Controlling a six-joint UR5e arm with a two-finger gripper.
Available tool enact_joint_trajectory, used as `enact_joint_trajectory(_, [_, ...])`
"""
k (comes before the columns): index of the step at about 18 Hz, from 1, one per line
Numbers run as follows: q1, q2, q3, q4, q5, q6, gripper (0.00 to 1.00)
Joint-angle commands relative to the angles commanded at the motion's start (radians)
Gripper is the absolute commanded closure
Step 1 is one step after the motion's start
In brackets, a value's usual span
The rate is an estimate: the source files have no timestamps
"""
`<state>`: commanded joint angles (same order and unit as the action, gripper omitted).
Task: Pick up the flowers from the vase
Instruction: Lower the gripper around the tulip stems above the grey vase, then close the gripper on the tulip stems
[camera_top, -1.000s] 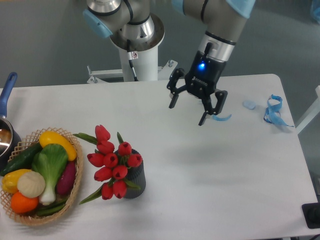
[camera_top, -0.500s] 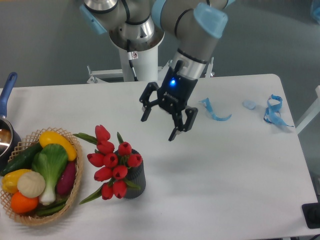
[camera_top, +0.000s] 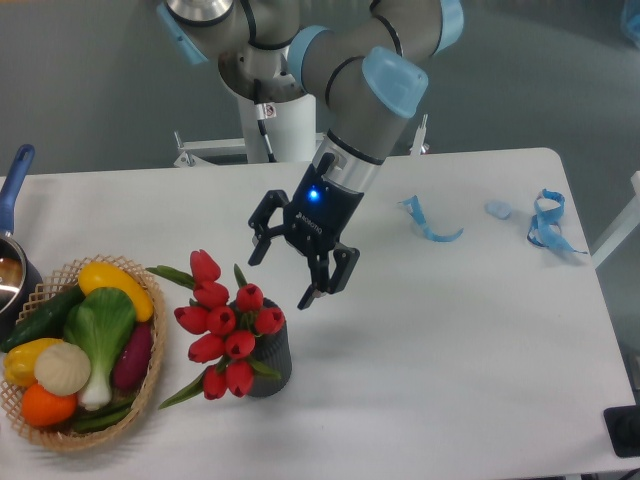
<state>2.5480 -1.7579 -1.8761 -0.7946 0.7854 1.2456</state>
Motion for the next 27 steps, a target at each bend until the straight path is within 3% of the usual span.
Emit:
enact_joint_trajectory(4, [-0.032, -0.054, 0.026, 0.035, -0.002, 0.000, 0.00])
enact_joint_trajectory(18, [-0.069, -0.110, 0.086, 0.037, -0.002, 0.000, 0.01])
enact_joint_trajectory(21, [-0.069, -0.112, 0.086, 0.035, -0.002, 0.000, 0.26])
enact_joint_trajectory(24, [-0.069, -0.114, 0.086, 0.035, -0.002, 0.000, 0.37])
enact_joint_trajectory(27, [-0.069, -0.115, 0.086, 0.035, -0.002, -0.005, 0.54])
